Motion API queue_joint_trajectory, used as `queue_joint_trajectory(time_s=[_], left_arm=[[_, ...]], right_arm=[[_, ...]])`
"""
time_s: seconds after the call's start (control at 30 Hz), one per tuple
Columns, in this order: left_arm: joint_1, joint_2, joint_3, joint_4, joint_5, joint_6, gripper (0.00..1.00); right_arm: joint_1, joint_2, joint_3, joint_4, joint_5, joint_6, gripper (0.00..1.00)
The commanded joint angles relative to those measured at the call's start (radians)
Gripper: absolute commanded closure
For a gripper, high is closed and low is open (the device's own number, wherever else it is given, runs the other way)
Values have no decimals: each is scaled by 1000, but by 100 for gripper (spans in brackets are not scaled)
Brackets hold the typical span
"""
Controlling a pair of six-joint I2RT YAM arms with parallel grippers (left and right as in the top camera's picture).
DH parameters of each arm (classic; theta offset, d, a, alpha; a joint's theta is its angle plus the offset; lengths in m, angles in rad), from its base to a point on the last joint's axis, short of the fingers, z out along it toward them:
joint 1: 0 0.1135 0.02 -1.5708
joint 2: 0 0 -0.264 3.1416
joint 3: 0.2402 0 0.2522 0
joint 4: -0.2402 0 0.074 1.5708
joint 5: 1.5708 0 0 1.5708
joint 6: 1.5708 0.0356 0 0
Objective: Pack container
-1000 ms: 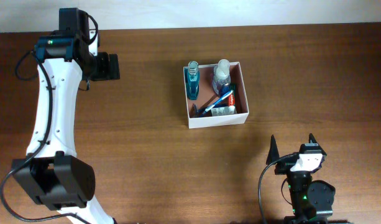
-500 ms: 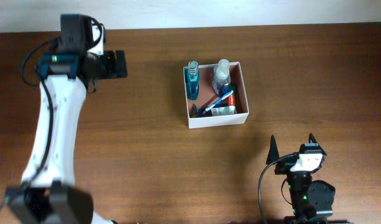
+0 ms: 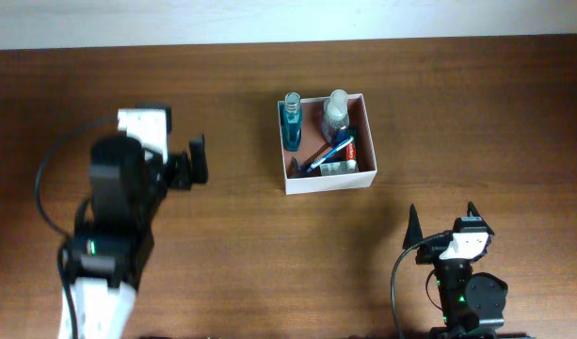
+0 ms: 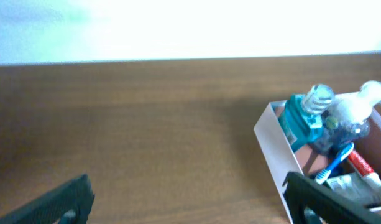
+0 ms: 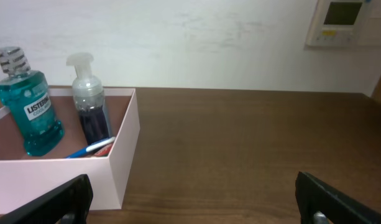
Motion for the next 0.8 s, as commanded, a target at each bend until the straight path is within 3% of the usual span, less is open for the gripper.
queue_joint_trajectory(time_s=[0.0,0.43,0.77], left_arm=[[-2,-155,-163,100,32,-6,1],[-2,-663,-775,673,61,-6,1],[1,-864,-900,737,60,-6,1]], right_arm=[[-7,-11,-5,-8,-2,2,1],[-7,-11,-5,-8,-2,2,1],[-7,-11,-5,-8,-2,2,1]])
